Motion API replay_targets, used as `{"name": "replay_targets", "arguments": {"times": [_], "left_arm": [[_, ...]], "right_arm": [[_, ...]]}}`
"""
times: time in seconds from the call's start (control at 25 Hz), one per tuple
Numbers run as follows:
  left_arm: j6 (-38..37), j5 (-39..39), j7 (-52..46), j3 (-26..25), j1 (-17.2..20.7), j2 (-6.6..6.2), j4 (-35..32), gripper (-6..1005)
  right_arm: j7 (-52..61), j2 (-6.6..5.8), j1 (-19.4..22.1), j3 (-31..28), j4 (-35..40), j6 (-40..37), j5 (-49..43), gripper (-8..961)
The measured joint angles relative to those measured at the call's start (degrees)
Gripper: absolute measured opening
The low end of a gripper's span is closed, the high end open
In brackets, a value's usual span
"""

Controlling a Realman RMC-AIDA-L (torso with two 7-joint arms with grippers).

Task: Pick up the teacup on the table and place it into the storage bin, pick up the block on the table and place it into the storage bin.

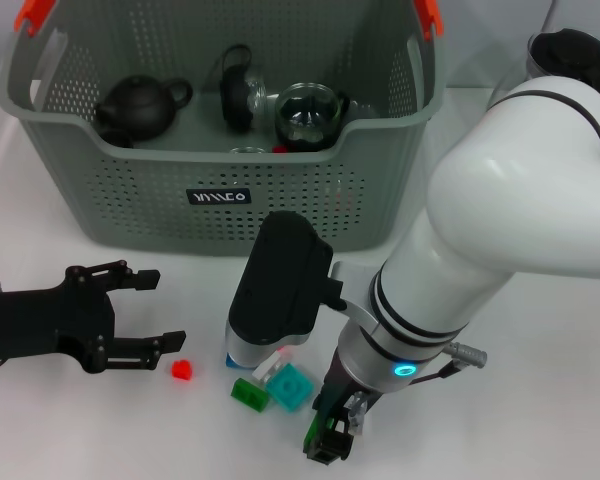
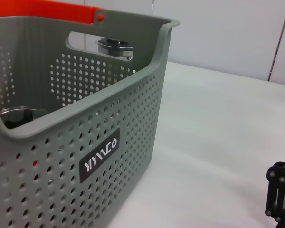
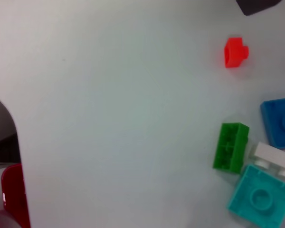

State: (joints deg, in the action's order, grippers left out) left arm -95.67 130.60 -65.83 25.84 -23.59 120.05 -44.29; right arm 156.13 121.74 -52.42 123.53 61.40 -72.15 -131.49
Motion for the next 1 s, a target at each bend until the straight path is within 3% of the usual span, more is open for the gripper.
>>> {"name": "replay_targets", "arguments": {"times": [0.32, 0.52, 0.8, 1.0], "left_arm": [[0.0, 0.0, 0.0, 0.0, 0.1, 0.0, 0.0, 873], [0.0, 0.0, 0.0, 0.0, 0.1, -0.02, 0.0, 873], [0.0, 0.0, 0.0, -0.1, 0.3, -0.06, -0.1, 873], [0.1, 0.0, 0.0, -0.1, 0.3, -0.08, -0.3, 873]], "right_arm": [[1.7, -0.39, -0.5, -0.2, 0.6, -0.9, 0.5, 470], [2.4, -1.0, 0.4, -2.5, 4.8, -3.9, -0.5, 464], [4.4, -1.21, 3.6, -11.8, 16.8, -11.2, -7.3, 454], [4.5, -1.25, 3.7, -21.0, 25.3, -14.5, -8.6, 453]]}}
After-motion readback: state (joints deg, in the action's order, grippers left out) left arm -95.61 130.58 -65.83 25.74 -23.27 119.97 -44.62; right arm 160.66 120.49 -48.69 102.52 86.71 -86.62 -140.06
